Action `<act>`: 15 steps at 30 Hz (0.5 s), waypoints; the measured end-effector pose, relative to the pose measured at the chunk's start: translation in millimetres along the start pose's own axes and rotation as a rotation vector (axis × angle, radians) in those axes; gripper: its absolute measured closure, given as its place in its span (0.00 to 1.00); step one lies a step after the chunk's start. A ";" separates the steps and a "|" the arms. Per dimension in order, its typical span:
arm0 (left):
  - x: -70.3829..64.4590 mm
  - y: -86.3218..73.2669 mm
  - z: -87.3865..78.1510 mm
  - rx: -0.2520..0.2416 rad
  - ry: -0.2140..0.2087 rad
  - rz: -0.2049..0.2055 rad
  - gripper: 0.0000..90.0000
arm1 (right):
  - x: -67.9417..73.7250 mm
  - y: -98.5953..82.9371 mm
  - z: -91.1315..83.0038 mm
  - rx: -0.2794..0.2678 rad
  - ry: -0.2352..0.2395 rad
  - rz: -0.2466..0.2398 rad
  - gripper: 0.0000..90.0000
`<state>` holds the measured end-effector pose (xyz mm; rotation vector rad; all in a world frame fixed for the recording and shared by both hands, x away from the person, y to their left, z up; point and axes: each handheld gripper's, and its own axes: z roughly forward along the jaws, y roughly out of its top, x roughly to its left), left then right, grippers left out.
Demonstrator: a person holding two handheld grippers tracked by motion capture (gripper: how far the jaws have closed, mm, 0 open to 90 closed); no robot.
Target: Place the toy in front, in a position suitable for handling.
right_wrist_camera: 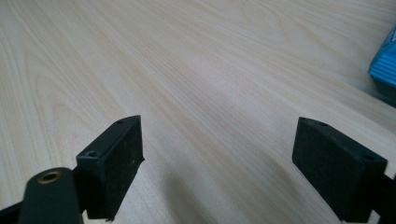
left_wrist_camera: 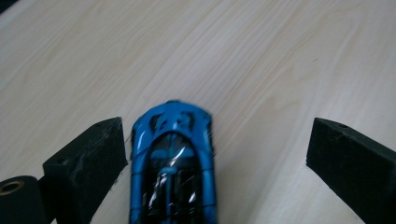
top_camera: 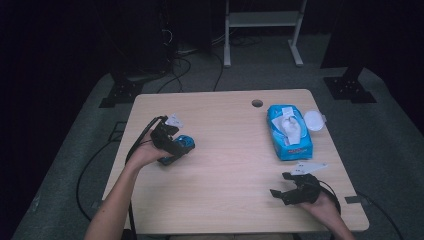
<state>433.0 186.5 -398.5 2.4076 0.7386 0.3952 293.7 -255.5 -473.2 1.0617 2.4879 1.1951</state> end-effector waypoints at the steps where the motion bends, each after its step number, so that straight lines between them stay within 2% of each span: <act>1: 3.7 -2.4 2.5 0.012 -0.001 -0.011 0.05 | 0.0 0.4 1.0 0.006 0.003 0.001 0.17; 6: 18.0 -11.8 15.0 0.048 -0.008 -0.071 0.05 | 1.0 0.7 1.9 0.007 0.004 -0.007 0.17; 7: 20.6 -14.3 20.2 0.072 -0.006 -0.071 0.05 | 1.5 0.8 0.9 0.006 0.005 -0.005 0.17; 9: 21.0 -15.3 23.0 0.079 -0.007 -0.080 0.06 | 1.0 0.8 1.0 0.004 0.005 -0.002 0.17; 10: 22.2 -16.3 25.0 0.092 -0.009 -0.069 0.06 | 1.0 0.8 1.0 0.004 0.005 -0.002 0.17; 15: 23.2 -20.3 35.7 0.154 0.009 -0.070 0.06 | 1.4 0.9 0.1 0.003 0.005 -0.011 0.17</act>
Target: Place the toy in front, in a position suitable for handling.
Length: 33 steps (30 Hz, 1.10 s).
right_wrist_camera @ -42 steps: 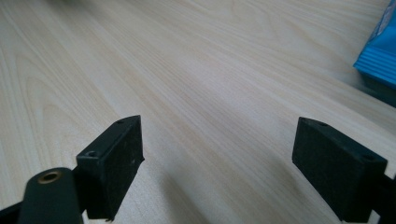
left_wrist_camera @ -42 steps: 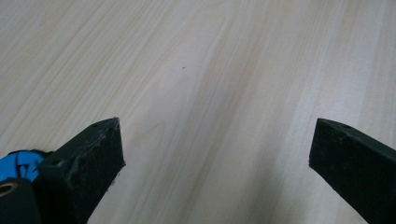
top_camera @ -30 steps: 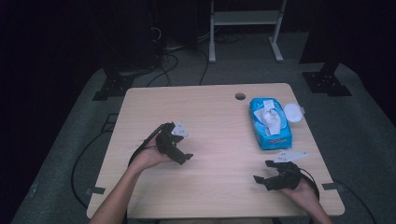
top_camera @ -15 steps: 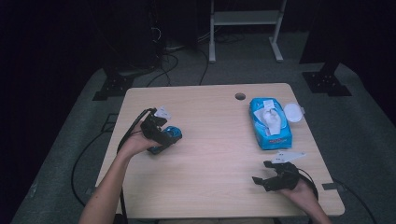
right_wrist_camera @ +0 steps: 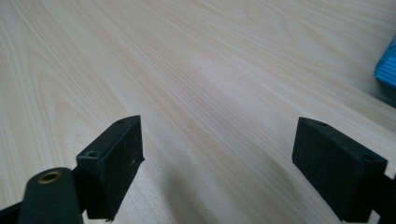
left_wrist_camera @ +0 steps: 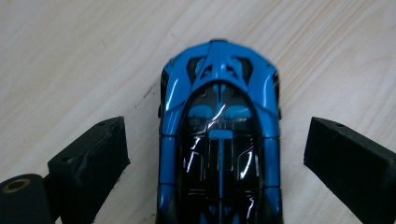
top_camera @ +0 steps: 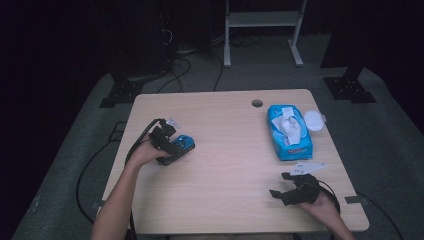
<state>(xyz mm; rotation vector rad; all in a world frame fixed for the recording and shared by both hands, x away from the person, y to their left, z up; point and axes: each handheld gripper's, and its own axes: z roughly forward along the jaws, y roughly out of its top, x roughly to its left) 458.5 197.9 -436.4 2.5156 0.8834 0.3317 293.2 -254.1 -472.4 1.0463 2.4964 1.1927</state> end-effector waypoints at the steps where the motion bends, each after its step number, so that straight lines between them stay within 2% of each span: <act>1: 0.2 -0.3 1.8 0.011 0.002 0.003 0.06 | 0.5 0.0 -0.7 -0.004 -0.001 0.002 0.17; 4: 0.9 -1.3 5.6 0.027 -0.003 0.005 0.11 | -0.2 0.2 -1.9 -0.010 -0.002 0.000 0.17; 16: 3.7 -4.0 9.0 0.054 -0.017 -0.010 0.15 | -1.0 0.0 -2.4 -0.007 -0.004 -0.005 0.17; 20: 2.6 -4.3 9.2 0.062 -0.019 -0.004 0.18 | 0.4 0.0 -3.2 -0.009 -0.003 -0.009 0.17; 22: 2.5 -4.1 8.8 0.060 -0.028 0.004 0.23 | 0.6 0.0 -3.7 -0.009 -0.002 -0.008 0.17; 26: 2.3 -3.6 11.0 0.071 -0.029 0.003 0.25 | 0.1 0.1 -2.8 -0.007 -0.001 -0.011 0.17; 30: 2.5 -4.9 13.7 0.084 -0.052 -0.016 0.26 | 0.8 0.1 -2.7 -0.006 -0.002 -0.014 0.17; 33: 2.6 -5.7 13.2 0.085 -0.053 -0.025 0.28 | 1.1 0.1 -2.9 -0.005 -0.003 -0.016 0.17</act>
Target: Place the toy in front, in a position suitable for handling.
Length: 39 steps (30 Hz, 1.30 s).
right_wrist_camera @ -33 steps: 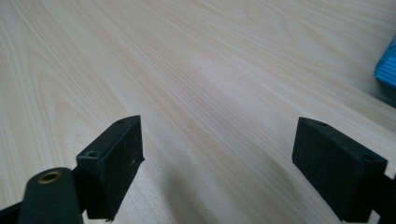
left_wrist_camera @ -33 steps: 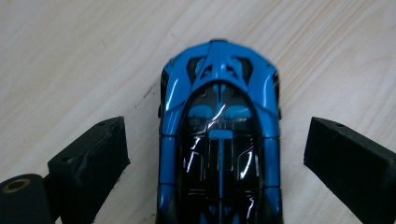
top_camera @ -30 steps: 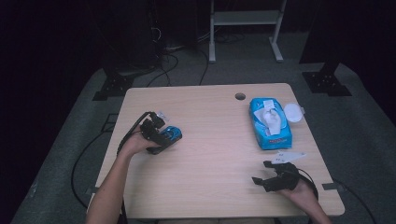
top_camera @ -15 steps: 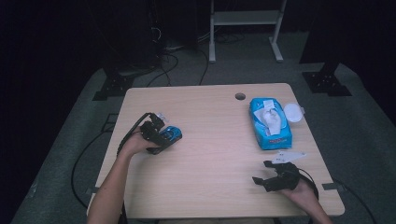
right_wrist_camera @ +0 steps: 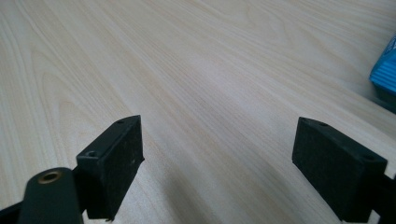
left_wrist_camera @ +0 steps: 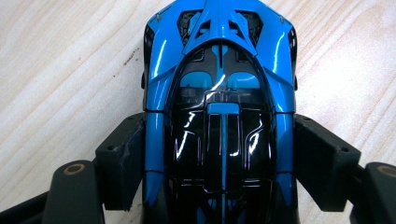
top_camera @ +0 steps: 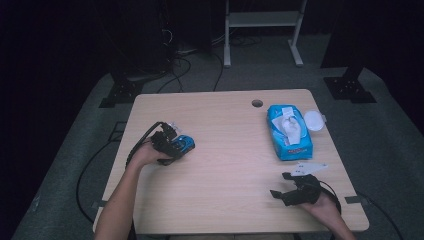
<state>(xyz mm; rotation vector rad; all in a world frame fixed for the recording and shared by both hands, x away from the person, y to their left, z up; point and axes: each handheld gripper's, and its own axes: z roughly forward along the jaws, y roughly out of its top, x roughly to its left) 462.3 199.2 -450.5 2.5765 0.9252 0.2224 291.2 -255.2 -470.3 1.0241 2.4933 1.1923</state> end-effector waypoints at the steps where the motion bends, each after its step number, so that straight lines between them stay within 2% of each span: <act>1: 0.2 -0.3 -0.3 0.004 0.000 -0.001 0.28 | -0.2 0.0 0.7 0.004 0.001 0.001 0.17; 8: 0.5 -0.8 -0.7 0.006 -0.002 -0.003 0.28 | 0.9 0.2 0.9 0.006 -0.002 -0.005 0.17; 11: -3.3 1.3 -1.7 0.016 0.027 0.027 0.28 | -0.1 0.3 1.6 0.007 -0.001 -0.003 0.17; 14: -3.8 1.4 -1.9 0.018 0.029 0.027 0.29 | 0.7 0.4 1.5 0.008 -0.001 -0.003 0.17; 18: -2.7 0.5 -2.5 0.010 0.024 0.032 0.29 | 0.8 0.2 0.8 0.004 -0.003 -0.005 0.17; 22: -1.2 0.5 -8.4 -0.023 0.016 0.022 0.31 | -0.4 0.3 1.5 0.007 -0.002 -0.002 0.17; 25: -1.5 -0.8 -5.9 0.000 0.022 0.031 0.31 | 0.8 0.5 1.3 0.007 -0.002 -0.004 0.17; 30: -1.1 -1.1 -7.6 -0.010 0.036 0.035 0.31 | -0.1 0.4 1.4 0.006 -0.003 -0.003 0.17; 34: -2.4 -0.6 -11.1 -0.022 0.044 0.042 0.31 | 0.3 0.4 2.1 0.010 -0.002 -0.003 0.17; 39: -4.9 2.0 -23.4 -0.078 0.044 0.042 0.31 | 0.1 0.5 2.6 0.010 -0.002 -0.003 0.17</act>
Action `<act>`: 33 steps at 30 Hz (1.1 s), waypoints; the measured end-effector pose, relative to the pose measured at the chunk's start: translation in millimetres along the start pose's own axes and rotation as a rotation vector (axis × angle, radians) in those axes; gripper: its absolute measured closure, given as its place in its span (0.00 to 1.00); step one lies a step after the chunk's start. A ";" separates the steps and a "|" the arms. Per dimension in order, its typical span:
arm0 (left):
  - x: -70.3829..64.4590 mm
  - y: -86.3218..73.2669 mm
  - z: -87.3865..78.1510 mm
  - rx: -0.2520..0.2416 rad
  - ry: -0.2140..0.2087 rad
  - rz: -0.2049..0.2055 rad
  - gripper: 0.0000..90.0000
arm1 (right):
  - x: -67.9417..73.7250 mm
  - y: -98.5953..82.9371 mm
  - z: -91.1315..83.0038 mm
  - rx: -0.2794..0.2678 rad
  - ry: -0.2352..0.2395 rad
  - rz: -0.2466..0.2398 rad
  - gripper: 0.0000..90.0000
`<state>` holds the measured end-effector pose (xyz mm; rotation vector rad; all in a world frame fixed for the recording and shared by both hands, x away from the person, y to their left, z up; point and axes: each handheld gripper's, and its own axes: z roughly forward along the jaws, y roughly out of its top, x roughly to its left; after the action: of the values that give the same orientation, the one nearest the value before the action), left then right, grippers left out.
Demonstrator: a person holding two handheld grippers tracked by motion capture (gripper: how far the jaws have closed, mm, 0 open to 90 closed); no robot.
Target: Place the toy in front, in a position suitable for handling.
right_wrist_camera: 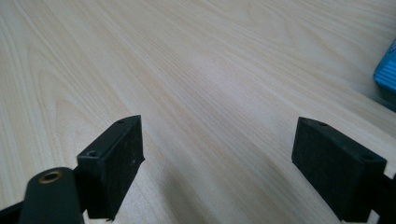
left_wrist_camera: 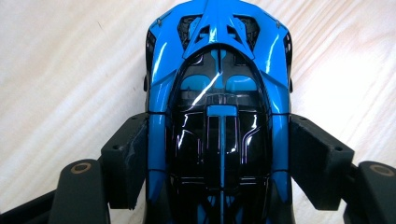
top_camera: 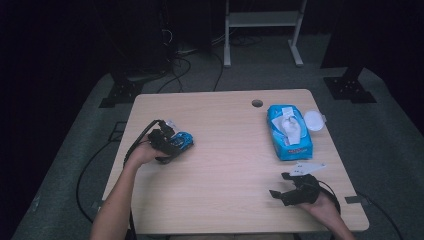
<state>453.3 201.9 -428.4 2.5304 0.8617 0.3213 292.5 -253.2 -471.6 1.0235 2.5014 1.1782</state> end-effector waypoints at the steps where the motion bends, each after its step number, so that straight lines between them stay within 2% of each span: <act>1: -2.0 1.5 -2.7 -0.017 -0.002 0.003 0.31 | -0.1 0.0 0.0 0.000 -0.001 0.001 0.17; 3: -7.3 5.7 -7.8 -0.038 -0.006 0.022 0.31 | -0.3 0.2 0.1 -0.001 -0.002 0.002 0.17; 4: -15.6 11.5 -10.8 -0.059 -0.009 0.044 0.31 | -0.1 0.5 0.3 -0.001 -0.002 0.004 0.17; 5: -15.6 11.5 -10.8 -0.059 -0.009 0.044 0.31 | -0.1 0.5 0.3 -0.001 -0.002 0.004 0.17; 8: -32.1 22.8 -12.2 -0.079 -0.026 0.103 0.31 | 0.4 0.8 1.2 0.001 -0.001 0.002 0.17; 12: -58.7 39.3 -8.6 -0.115 -0.058 0.164 0.31 | 1.2 1.2 0.9 -0.004 -0.001 -0.001 0.17; 18: -98.8 62.4 -2.2 -0.128 -0.109 0.271 0.31 | -0.3 0.7 -1.5 -0.011 -0.003 0.003 0.17; 19: -109.7 68.6 -0.2 -0.129 -0.125 0.300 0.31 | -0.7 0.5 -3.2 -0.016 -0.005 0.003 0.17; 23: -122.9 75.3 4.3 -0.131 -0.160 0.327 0.31 | -2.1 0.4 -5.6 -0.026 -0.008 0.006 0.17; 26: -134.3 79.0 13.7 -0.128 -0.187 0.346 0.31 | -2.8 0.3 -7.1 -0.027 -0.012 0.004 0.17; 33: -143.7 78.4 40.5 -0.062 -0.231 0.342 0.31 | -3.3 -0.2 -9.0 -0.034 -0.013 0.005 0.17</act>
<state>396.5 43.3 -436.7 2.5865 0.3256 0.1518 290.8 -261.0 -466.1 1.0261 2.4614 1.2074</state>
